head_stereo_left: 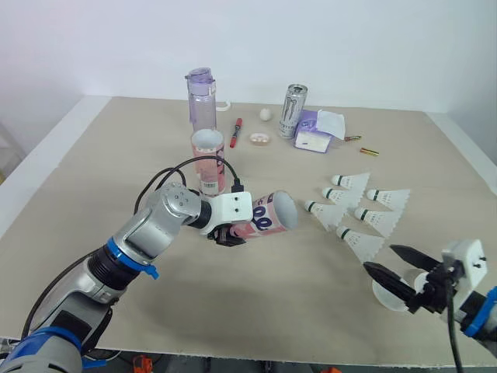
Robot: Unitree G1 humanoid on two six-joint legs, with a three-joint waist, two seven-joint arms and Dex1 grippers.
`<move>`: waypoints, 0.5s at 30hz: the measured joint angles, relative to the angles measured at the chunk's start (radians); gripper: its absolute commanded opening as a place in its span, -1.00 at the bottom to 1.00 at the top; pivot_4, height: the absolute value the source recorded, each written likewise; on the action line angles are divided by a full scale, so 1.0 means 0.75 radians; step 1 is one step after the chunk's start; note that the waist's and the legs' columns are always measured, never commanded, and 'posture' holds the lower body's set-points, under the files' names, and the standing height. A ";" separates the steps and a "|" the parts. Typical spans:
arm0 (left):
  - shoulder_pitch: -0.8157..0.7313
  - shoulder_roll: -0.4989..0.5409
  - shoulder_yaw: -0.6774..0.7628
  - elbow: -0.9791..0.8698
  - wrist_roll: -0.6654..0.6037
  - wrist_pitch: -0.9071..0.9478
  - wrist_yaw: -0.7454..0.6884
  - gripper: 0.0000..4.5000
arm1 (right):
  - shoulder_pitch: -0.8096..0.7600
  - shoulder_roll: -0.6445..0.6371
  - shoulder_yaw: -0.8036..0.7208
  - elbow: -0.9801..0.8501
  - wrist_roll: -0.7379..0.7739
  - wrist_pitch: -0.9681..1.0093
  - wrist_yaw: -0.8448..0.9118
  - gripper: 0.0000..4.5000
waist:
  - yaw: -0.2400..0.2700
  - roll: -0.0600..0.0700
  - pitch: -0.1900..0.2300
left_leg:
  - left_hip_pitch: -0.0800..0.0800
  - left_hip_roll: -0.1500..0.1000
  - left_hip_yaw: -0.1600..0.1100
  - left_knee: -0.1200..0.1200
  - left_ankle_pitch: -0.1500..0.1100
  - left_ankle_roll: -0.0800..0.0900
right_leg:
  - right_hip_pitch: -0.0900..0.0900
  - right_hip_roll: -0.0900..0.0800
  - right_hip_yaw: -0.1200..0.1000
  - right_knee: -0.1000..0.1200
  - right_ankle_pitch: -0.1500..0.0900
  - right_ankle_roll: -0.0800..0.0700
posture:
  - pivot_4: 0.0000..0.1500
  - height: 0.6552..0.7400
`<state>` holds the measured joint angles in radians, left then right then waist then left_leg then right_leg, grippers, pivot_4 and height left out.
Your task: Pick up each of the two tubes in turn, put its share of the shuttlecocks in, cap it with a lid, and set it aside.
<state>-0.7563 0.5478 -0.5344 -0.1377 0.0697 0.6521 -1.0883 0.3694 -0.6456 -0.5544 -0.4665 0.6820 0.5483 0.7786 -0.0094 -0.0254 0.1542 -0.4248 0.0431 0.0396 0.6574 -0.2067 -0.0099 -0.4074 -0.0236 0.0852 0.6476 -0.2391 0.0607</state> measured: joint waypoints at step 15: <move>0.000 -0.004 0.002 -0.002 0.003 0.001 0.001 0.40 | -0.197 0.045 0.147 0.087 0.012 0.172 -0.205 1.00 | -0.001 0.001 0.000 | -0.002 -0.003 -0.002 0.000 0.001 0.001 | 0.000 -0.001 0.001 0.000 -0.001 0.002 | 1.00 1.00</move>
<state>-0.7560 0.5451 -0.5328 -0.1391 0.0723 0.6531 -1.0878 0.2213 -0.6120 -0.4442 -0.4013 0.6911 0.6770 0.6249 -0.0100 -0.0247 0.1540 -0.4263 0.0405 0.0378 0.6573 -0.2062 -0.0092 -0.4073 -0.0245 0.0856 0.6476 -0.2401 0.0622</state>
